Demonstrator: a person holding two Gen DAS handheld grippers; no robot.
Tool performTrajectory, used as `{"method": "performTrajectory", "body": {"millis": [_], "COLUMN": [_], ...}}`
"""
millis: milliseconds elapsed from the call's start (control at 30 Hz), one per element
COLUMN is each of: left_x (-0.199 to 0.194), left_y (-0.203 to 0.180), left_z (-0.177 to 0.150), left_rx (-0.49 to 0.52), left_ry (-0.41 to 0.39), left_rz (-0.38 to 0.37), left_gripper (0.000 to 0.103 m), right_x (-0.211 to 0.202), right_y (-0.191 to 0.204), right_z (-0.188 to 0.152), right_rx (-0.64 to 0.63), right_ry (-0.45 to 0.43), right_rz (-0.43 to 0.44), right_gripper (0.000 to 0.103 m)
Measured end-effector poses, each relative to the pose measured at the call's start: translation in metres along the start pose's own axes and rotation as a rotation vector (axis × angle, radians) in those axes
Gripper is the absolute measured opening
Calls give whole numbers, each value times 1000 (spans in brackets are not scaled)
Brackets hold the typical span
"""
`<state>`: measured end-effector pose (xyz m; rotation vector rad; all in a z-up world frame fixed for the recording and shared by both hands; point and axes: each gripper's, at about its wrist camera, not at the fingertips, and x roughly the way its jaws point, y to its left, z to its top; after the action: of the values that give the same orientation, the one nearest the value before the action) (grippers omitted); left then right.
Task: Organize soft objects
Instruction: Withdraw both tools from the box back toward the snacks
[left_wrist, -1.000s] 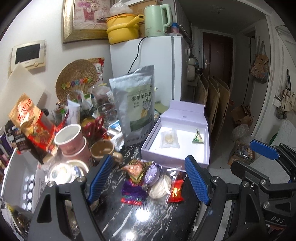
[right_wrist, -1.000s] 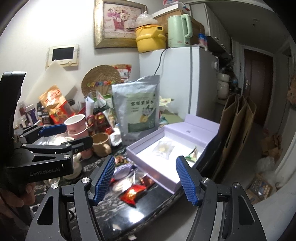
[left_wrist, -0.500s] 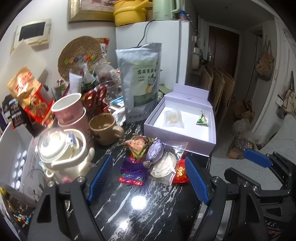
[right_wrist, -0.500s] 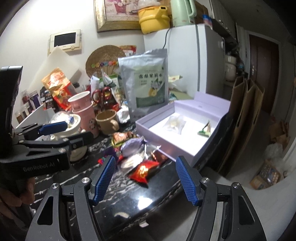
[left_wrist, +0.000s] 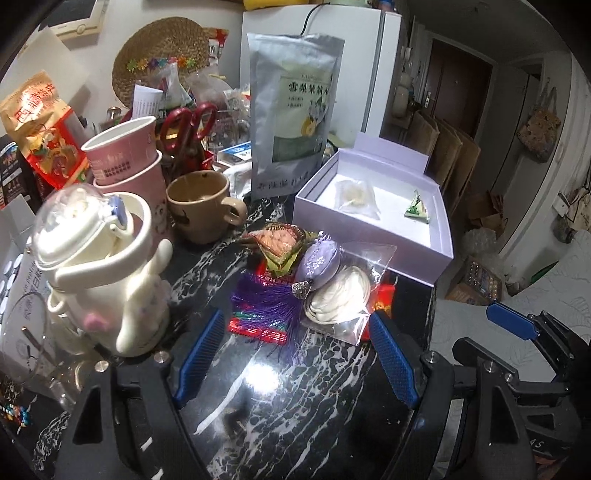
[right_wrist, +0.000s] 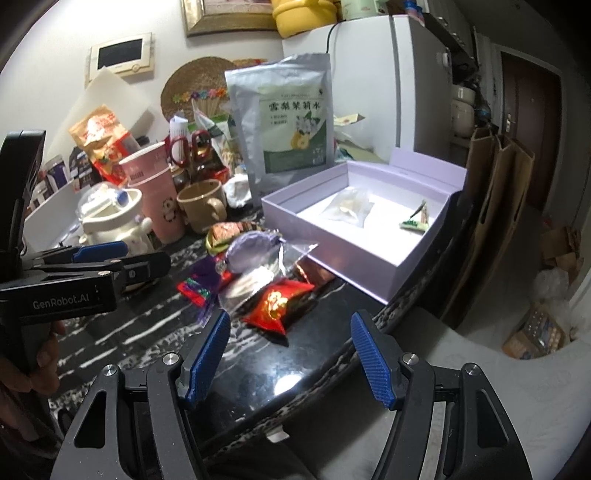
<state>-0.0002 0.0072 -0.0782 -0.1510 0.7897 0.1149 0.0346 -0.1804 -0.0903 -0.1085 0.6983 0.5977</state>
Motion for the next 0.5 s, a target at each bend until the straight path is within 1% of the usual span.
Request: {"method": "performTrajectory", "body": {"millis": [167,333,500], "left_x": [17,35,52], "left_y": [0,-3,-7], "left_z": [2,6,17], "left_rx": [-3,9,22], "left_ry": [17,23,16], "left_rz": [-44,-37,-34], "left_gripper": [80,80,80], "right_x": [18,35,50], "right_y": [-4,-12,-24], "right_z": [-2,-4,-6], "right_rx": [2,-7,20], "right_ry": [29,51,85], "right_rz": [20,25,35], "right_gripper": [69,69,69]}}
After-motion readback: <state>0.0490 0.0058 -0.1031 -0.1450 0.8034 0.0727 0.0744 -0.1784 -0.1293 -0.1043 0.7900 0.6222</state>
